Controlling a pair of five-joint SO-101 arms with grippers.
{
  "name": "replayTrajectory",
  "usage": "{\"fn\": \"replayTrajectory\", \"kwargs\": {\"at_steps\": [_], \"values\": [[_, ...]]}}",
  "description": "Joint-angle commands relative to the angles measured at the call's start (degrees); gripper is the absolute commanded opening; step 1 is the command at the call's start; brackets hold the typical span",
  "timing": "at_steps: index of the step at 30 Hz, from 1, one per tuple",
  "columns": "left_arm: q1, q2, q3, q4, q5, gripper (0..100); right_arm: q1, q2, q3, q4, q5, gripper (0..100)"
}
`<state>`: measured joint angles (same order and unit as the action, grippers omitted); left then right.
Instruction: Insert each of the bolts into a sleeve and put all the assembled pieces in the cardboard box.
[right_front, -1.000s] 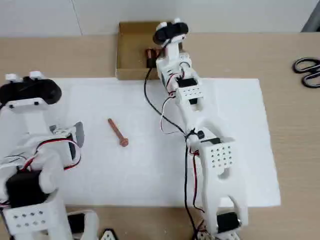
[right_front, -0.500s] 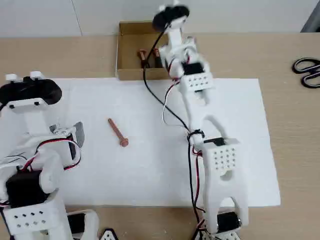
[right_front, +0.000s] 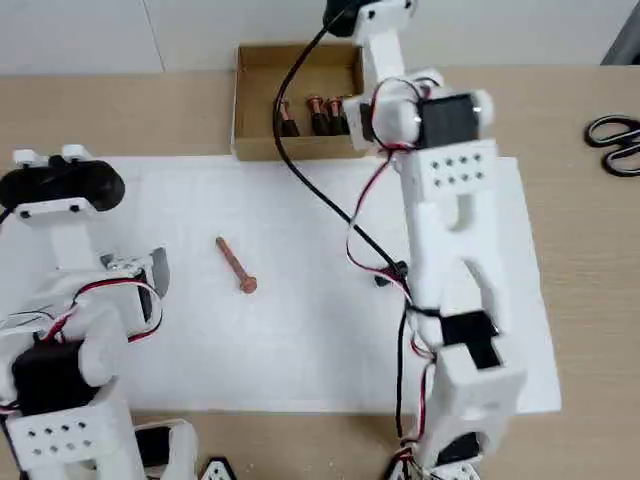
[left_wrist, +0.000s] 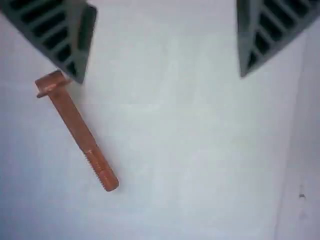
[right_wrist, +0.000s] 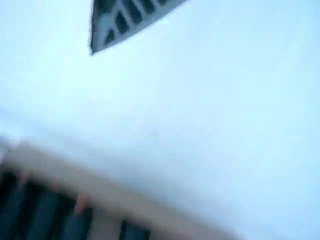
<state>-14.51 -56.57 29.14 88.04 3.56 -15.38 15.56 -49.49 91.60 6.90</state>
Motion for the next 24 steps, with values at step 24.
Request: {"fn": "replayTrajectory", "kwargs": {"at_steps": [24], "values": [[-0.3, -0.4, -0.2, 0.3, -0.1, 19, 5.8, -55.8, 76.1, -7.3, 0.8, 27.8]]}}
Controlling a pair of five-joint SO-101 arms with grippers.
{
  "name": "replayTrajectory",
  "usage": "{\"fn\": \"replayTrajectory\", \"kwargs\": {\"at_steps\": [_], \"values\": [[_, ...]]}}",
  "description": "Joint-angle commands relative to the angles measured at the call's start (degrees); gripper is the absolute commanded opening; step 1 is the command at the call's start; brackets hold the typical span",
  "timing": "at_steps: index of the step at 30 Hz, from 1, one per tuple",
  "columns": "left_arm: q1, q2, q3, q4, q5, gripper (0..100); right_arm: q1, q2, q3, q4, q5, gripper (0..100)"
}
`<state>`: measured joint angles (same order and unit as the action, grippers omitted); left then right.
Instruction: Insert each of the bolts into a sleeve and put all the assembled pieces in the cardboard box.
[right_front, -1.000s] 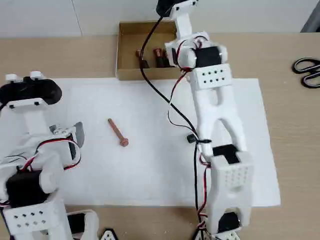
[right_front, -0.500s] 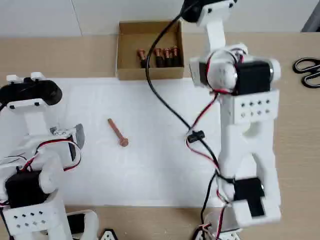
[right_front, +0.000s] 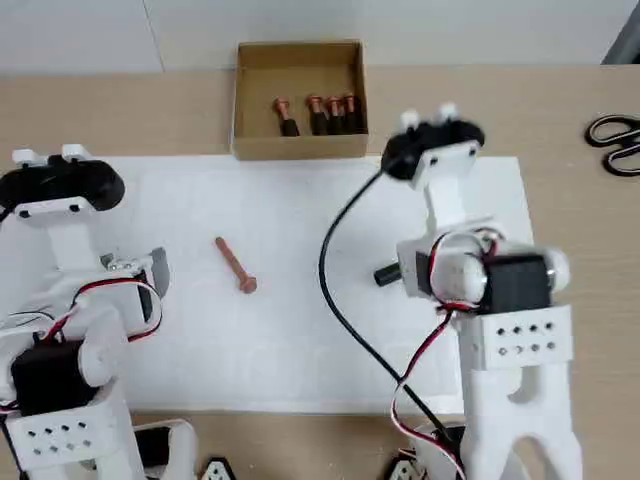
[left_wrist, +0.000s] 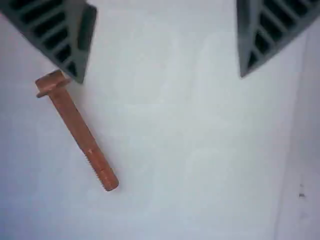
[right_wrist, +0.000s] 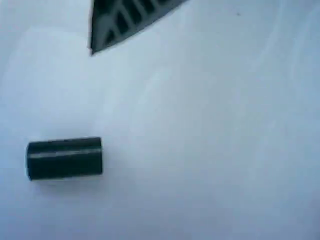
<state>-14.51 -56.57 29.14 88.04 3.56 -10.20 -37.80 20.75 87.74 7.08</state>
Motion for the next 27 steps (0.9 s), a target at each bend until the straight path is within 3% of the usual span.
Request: {"fn": "replayTrajectory", "kwargs": {"at_steps": [1, 19, 27], "values": [[-0.3, -0.4, -0.2, 0.3, -0.1, 19, 0.6, -2.4, 6.6, -3.9, 0.6, 27.8], [-0.3, -0.5, -0.4, 1.3, -0.1, 19, 0.6, -2.4, 13.4, -7.3, -0.4, 27.8], [-0.2, -0.5, -0.5, 1.2, -0.1, 19, 0.6, -2.3, 7.5, -13.0, -21.3, 27.8]]}}
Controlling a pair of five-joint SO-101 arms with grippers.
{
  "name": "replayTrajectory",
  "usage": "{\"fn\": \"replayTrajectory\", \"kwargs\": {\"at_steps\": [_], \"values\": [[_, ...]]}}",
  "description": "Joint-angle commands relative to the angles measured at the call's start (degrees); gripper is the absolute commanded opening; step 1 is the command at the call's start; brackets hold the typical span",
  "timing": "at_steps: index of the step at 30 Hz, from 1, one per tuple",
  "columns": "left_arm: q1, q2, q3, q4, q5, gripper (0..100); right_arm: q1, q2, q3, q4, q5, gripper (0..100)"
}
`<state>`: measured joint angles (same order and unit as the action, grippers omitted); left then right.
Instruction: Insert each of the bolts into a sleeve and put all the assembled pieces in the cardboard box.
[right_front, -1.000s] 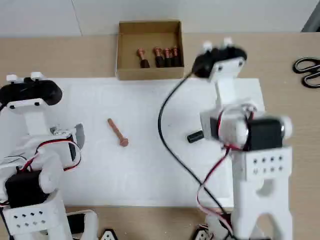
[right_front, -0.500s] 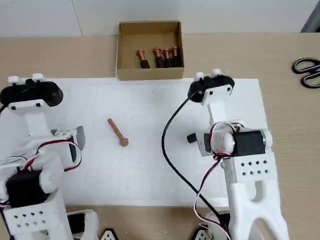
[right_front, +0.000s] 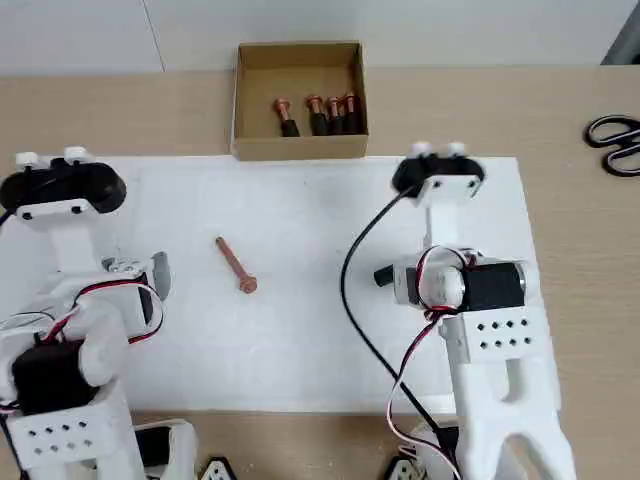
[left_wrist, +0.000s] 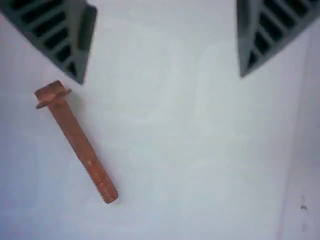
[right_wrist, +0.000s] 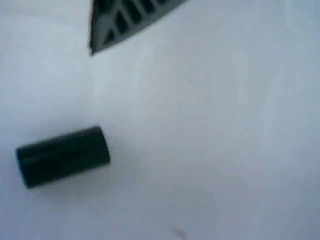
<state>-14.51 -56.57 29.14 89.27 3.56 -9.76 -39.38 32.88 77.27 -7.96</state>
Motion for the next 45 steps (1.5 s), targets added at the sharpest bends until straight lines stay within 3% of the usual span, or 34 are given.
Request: {"fn": "replayTrajectory", "kwargs": {"at_steps": [1, 6, 13, 23, 35, 45], "values": [[-0.1, -0.5, -0.5, -0.1, -0.1, 19, 0.0, -0.7, -6.1, -3.2, -8.8, 27.8], [0.1, -0.5, -0.5, -0.2, -0.1, 19, 0.0, 3.6, -10.0, -5.5, -20.6, 27.7], [0.1, -0.5, -0.3, -0.2, -0.1, 19, -0.1, 21.3, -18.5, -3.3, -29.9, 27.7], [-0.2, -0.5, -0.2, 0.1, -0.1, 19, -4.8, 31.0, -22.7, -1.5, -31.4, 27.8], [-0.2, -0.5, -0.2, 0.2, -0.1, 19, -5.1, 31.1, -14.7, -12.0, -43.3, 27.8], [0.0, -0.5, -0.2, 0.2, -0.1, 19, -5.4, 31.1, -4.7, -22.5, -44.0, 27.8]]}}
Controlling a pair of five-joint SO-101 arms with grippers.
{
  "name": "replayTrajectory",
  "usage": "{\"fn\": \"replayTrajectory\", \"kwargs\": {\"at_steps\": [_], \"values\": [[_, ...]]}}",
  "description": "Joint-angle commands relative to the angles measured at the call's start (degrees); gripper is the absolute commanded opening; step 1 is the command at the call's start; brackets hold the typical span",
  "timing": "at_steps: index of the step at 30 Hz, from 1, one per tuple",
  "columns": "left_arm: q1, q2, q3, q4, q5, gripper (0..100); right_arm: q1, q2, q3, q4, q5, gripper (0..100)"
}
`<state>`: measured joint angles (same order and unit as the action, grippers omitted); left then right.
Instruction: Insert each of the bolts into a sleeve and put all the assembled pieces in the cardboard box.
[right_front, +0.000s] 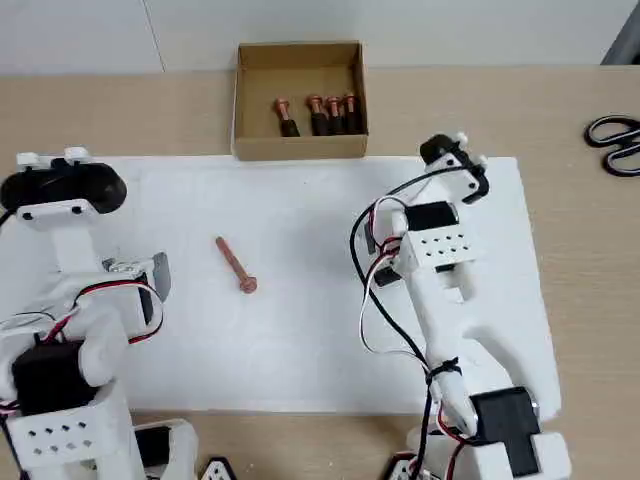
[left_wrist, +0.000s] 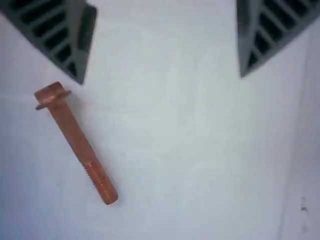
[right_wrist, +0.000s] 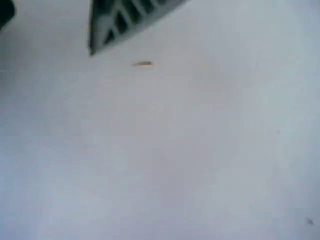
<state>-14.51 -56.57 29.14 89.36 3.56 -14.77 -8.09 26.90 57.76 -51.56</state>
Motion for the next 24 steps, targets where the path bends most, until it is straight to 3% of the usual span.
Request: {"fn": "replayTrajectory", "kwargs": {"at_steps": [1, 9, 17, 24], "values": [[0.0, -0.5, -0.2, 0.1, -0.1, 19, -0.4, -0.2, 2.1, -3.9, -0.4, 27.8], [0.0, -0.5, -0.2, 0.1, -0.1, 19, -0.4, -0.1, 3.9, -4.9, -0.4, 26.9], [-0.1, -0.5, -0.2, 0.1, -0.1, 19, -0.4, 0.0, 4.3, -5.2, 0.0, 6.6], [-0.2, -0.5, 0.7, 0.1, -0.1, 19, 0.0, 3.3, 4.0, -5.2, 0.1, 8.4]]}}
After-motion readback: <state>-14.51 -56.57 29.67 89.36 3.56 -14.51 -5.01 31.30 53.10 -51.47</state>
